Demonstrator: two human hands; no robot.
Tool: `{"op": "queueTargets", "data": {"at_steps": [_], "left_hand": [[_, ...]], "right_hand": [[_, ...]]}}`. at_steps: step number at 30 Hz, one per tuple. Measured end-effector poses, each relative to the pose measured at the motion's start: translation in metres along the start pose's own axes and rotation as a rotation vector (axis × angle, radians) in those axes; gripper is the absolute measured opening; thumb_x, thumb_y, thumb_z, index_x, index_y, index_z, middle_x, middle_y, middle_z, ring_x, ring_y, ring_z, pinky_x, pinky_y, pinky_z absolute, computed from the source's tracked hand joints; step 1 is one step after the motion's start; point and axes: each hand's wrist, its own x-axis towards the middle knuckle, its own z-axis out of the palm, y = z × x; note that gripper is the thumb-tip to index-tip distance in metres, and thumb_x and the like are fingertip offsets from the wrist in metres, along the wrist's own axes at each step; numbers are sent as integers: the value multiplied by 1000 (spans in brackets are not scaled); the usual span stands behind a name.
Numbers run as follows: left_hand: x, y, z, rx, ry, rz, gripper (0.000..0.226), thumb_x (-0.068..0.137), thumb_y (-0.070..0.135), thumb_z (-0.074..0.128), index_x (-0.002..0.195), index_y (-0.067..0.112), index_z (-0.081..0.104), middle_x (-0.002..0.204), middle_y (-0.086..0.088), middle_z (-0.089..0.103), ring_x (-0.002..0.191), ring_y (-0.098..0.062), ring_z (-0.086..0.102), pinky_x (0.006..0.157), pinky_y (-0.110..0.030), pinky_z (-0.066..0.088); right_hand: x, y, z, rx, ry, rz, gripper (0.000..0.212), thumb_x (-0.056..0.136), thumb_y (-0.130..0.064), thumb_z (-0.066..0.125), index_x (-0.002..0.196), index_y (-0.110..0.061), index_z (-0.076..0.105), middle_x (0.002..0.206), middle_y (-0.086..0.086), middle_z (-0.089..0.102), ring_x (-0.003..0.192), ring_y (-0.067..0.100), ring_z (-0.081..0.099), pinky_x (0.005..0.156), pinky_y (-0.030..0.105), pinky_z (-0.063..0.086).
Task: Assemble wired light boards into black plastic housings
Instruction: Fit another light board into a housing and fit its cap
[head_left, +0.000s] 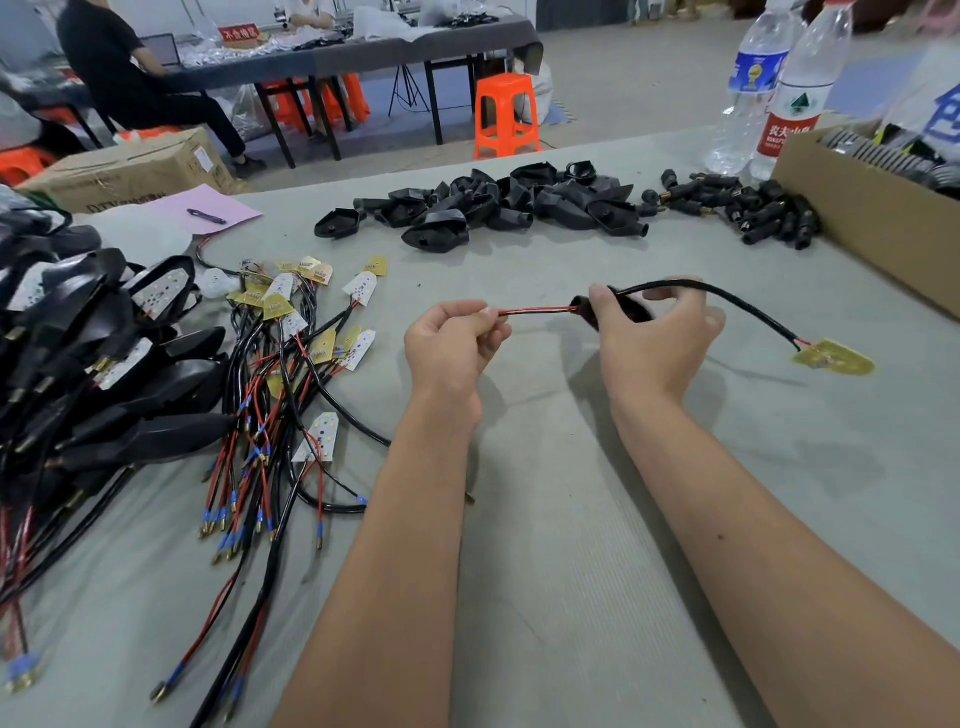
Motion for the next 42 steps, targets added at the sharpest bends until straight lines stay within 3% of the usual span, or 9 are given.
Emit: {"op": "queueTargets", "data": {"at_steps": [3,6,12,15,22,27,30,37,42], "left_hand": [[2,5,-4,34,-25,-50,12,93,-8,62,88,2,64,78,-12,70,60,-15,68,59,-18,55],[1,7,-5,40,-47,-82,13,94,-8,60,87,2,63,72,-10,70,58,-15,69,58,-18,54],[4,7,-10,86,5,-56,15,93,-10,58,87,2,64,66,-8,71,59,-17,70,59,-20,56],[6,7,-14,309,55,54,17,91,-9,60,83,6,65,73,-8,70,57,-16,67,61,-23,57],[5,5,-19,935,-47,327,28,82,-1,57,74,23,68,67,-4,65,66,-20,65,60,-25,50],[6,1,-16,711,-61,273,18,88,-5,64,83,12,70,68,-8,70,56,-12,66,66,-30,55],[7,2,-15,546,-25,228,16,89,-7,65,85,8,70,68,-7,70,56,-11,64,64,-27,55],[9,15,-25,204,-119,38,18,94,-14,56,91,-1,67,71,-7,71,61,-13,65,62,-17,54],[8,16,-23,130,-114,-13,17,95,-15,55,91,-3,66,78,-14,69,59,-14,66,61,-16,55]], "right_hand": [[-3,0,0,81,-68,-28,51,82,-42,80,121,-37,47,127,0,34,88,3,56,85,27,52],[-1,-4,-2,250,-244,47,44,94,-31,70,128,-44,44,121,4,53,80,9,70,80,40,62],[10,-5,-3,523,-268,231,23,105,-29,55,101,-12,70,84,5,70,64,12,60,50,25,45],[15,-7,-7,683,-219,351,39,110,-32,44,85,-9,63,64,0,52,52,14,48,42,23,33],[11,-5,-5,393,-352,262,37,106,-30,53,76,-13,65,53,-6,54,47,12,47,41,21,33],[2,-1,2,-97,-501,-204,16,89,-48,71,91,-32,70,95,-10,67,88,5,59,80,29,45],[-8,1,2,-371,-615,-402,50,81,-65,71,117,-30,69,110,-10,63,114,16,41,91,31,39],[-9,-4,-2,-288,-648,-506,14,88,-44,74,102,-42,77,95,-20,64,112,19,54,104,43,42],[-8,-3,0,-54,-665,-387,18,90,-23,76,88,-40,73,102,-15,62,118,16,54,99,29,43]]}}
